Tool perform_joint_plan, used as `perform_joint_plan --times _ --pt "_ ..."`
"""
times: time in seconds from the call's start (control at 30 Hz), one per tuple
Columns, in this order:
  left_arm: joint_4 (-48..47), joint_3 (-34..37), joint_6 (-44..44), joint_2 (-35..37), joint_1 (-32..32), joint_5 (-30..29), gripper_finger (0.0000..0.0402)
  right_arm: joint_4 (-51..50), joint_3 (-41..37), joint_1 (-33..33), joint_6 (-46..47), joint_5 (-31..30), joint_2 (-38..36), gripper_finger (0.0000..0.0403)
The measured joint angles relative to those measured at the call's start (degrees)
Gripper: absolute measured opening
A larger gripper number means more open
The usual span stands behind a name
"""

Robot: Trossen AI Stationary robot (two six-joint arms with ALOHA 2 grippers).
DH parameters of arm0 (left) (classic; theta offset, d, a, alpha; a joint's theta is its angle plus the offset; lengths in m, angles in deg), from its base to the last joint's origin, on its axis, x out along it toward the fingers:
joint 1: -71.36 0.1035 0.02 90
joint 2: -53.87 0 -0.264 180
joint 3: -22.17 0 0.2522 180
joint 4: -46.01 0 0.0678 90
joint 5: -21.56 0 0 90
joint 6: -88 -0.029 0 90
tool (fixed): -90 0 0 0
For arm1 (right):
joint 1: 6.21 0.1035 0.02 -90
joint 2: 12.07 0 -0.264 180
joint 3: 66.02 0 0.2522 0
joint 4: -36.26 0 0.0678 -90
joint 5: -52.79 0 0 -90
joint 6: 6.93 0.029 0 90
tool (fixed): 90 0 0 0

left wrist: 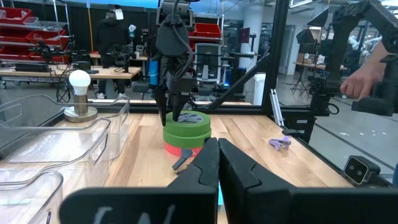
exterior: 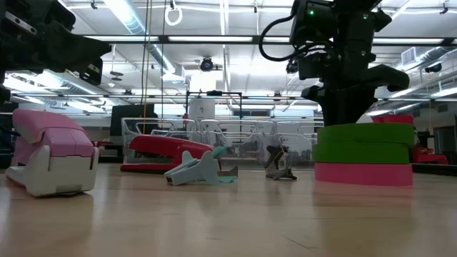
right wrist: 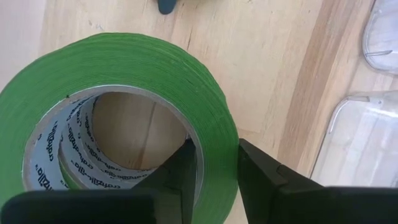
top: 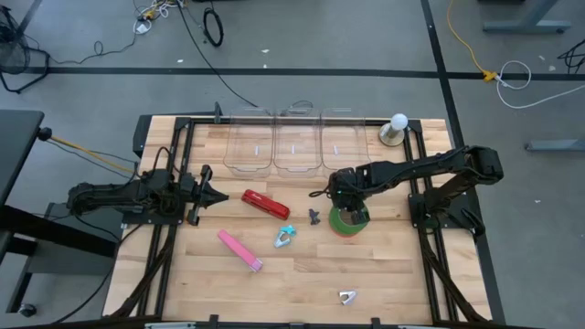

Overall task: Pick and place Stapler, Stapler remover, tape
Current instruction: Put the top green tape into the right transparent bin

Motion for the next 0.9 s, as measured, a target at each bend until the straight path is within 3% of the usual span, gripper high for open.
perform_joint_plan --times 0.3,0.9 --pt "-0.02 0.01 -0.02 0.00 -0.01 0.00 0.0003 -2.24 4.08 -0.04 1.58 -0.59 0.00 0.0100" --pt "0.00 -0.01 -0.02 0.00 0.01 0.00 0.0003 -7.96 21.43 -2.16 1.55 0.03 -0.09 0.0100"
